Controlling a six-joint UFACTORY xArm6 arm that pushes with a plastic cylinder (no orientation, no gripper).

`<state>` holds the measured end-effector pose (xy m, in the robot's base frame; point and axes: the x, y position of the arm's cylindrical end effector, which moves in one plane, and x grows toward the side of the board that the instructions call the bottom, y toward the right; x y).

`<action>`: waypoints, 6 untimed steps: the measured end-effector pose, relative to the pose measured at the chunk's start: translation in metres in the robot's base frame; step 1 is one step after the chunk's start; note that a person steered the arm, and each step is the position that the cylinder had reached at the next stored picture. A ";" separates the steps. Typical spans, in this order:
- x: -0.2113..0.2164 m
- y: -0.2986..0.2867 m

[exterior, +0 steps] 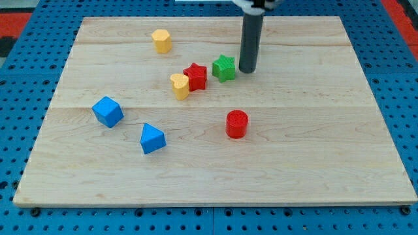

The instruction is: Move the green star to the top of the red star

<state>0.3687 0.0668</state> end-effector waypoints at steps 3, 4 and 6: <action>-0.064 -0.054; -0.069 -0.093; -0.091 -0.080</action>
